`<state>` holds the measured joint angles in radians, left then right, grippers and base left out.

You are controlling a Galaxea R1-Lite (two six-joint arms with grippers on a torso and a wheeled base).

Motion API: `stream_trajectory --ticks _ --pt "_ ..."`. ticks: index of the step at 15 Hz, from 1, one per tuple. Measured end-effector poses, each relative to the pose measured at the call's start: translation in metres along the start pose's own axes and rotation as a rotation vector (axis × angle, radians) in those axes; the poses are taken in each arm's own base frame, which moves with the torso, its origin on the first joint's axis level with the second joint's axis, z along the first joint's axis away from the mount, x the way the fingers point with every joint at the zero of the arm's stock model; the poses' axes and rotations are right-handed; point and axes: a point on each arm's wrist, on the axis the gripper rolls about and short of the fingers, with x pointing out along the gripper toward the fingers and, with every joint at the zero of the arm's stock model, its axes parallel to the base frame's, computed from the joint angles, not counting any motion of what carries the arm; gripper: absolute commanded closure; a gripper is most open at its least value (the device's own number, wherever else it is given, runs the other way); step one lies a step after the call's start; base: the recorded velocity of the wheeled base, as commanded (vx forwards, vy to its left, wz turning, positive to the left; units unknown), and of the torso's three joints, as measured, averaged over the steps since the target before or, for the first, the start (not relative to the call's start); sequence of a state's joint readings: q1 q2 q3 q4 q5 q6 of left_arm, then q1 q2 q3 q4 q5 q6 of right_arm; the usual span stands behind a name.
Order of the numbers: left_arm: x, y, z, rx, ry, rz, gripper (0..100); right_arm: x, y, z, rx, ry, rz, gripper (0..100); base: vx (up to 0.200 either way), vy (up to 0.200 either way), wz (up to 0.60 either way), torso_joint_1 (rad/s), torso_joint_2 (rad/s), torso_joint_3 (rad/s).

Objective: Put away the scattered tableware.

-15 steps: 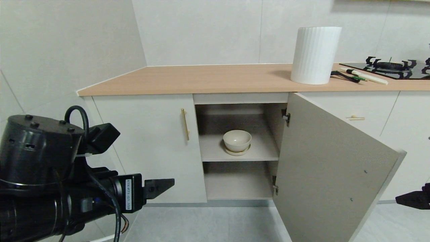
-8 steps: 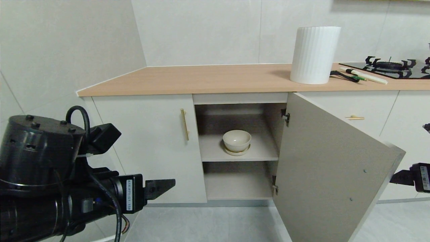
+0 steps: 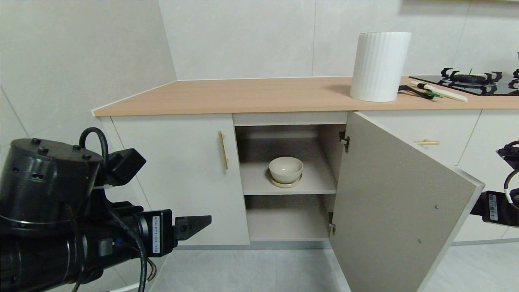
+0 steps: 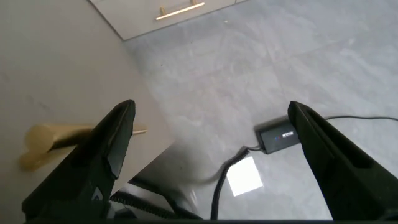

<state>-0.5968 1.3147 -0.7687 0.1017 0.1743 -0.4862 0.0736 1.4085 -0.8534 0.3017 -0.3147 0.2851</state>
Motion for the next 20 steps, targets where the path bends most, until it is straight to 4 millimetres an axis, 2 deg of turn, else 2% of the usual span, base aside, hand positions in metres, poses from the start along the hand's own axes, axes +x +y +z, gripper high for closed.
stream_trajectory --ticks 2,8,12,16,20 --pt "0.0 0.0 0.0 0.0 -0.001 0.001 0 0.0 0.007 -0.002 0.006 0.006 0.024 0 0.0 0.0 0.0 0.0 0.0 0.0" --pt "-0.001 0.0 0.001 -0.002 -0.007 -0.002 0 -0.01 0.045 -0.016 -0.028 0.022 0.157 0 0.0 0.0 0.0 0.0 0.0 0.0" --pt "-0.004 0.0 0.002 -0.004 -0.018 -0.007 0 -0.014 0.084 -0.023 -0.119 -0.013 0.29 0 0.0 0.0 0.0 0.0 0.0 0.0" --pt "-0.006 0.0 0.002 -0.005 -0.025 -0.012 0 0.0 0.123 -0.021 -0.212 -0.019 0.38 0 0.0 0.0 0.0 0.0 0.0 0.0" --pt "-0.009 0.0 0.003 -0.006 -0.033 -0.016 0 0.017 0.154 -0.011 -0.223 -0.025 0.453 0 0.0 0.0 0.0 0.0 0.0 0.0"
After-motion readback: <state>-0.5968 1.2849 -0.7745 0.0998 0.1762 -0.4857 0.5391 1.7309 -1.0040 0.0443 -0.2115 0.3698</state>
